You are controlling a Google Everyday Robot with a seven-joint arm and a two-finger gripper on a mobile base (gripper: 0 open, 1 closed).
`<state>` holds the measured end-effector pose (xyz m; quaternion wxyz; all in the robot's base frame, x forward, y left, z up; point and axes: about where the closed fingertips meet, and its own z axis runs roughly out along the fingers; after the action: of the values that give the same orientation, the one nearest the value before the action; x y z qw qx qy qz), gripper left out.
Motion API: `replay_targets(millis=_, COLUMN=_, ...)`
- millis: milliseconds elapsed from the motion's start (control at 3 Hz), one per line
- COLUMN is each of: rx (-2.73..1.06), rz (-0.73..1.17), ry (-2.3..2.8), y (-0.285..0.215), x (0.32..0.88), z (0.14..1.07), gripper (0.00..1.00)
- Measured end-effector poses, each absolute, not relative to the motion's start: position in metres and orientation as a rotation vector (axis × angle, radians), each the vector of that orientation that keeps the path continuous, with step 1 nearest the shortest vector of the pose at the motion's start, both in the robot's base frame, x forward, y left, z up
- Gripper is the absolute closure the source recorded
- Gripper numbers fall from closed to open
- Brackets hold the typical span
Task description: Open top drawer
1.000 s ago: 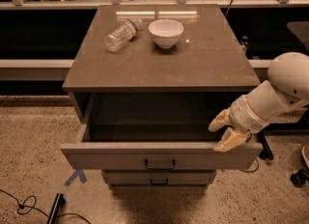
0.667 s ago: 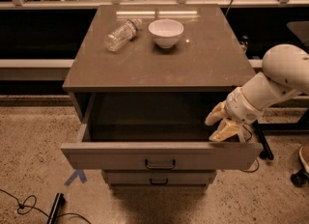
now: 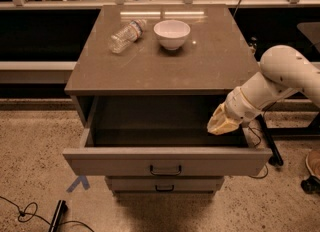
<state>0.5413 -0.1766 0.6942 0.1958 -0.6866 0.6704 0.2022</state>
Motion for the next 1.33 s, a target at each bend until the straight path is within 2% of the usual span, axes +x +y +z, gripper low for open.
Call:
replay_targets(millis=333, rx=-1.926, rz=0.544, ry=1.881, y=-0.167, x=0.54, z=0.687, gripper=0.97)
replay_targets(millis=1333, rx=-1.952, rz=0.537, ry=1.886, y=-0.153, x=0.507, z=0.667, gripper=1.0)
